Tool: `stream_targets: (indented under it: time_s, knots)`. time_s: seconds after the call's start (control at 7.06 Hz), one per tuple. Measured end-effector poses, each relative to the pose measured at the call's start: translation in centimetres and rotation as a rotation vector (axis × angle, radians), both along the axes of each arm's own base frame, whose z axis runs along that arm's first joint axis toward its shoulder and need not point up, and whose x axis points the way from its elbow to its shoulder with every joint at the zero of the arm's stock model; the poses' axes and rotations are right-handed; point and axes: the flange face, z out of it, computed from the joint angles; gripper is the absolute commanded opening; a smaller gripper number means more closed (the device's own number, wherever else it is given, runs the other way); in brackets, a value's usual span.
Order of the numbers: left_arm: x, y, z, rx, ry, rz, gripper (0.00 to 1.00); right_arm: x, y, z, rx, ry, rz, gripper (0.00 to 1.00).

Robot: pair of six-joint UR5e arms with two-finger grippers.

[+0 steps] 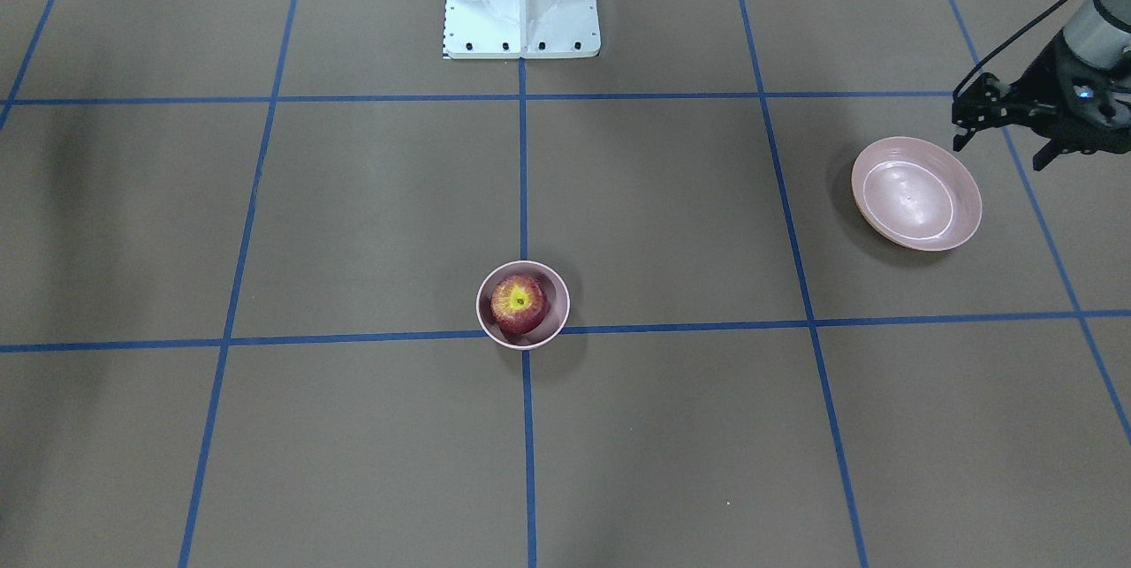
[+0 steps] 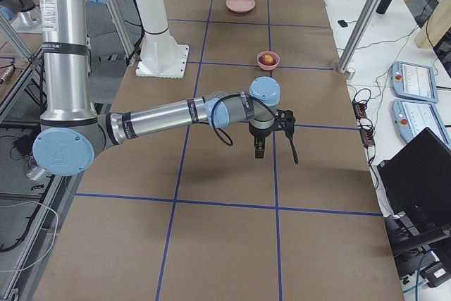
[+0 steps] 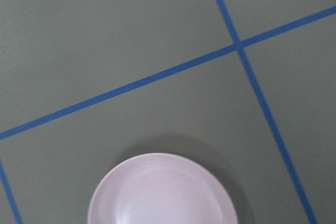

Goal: Move apple from plate to bowl

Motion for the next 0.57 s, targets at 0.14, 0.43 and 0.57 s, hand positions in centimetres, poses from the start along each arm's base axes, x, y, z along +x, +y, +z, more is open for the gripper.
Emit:
stream_targets:
  time_s: [0.14, 0.43, 0.57]
  knots:
    - [-1.08, 0.08, 0.71, -0.008, 0.006, -0.003, 0.98, 0.15, 0.12, 0.1, -0.002, 0.002, -0.003, 1.0]
    - [-1.51, 0.09, 0.98, -0.016, 0.015, -0.006, 0.98, 0.01, 0.07, 0.16, -0.016, 0.005, -0.007, 1.0]
    - [-1.51, 0.09, 1.03, -0.018, 0.015, -0.006, 0.98, -0.02, 0.06, 0.09, -0.021, 0.006, -0.008, 1.0]
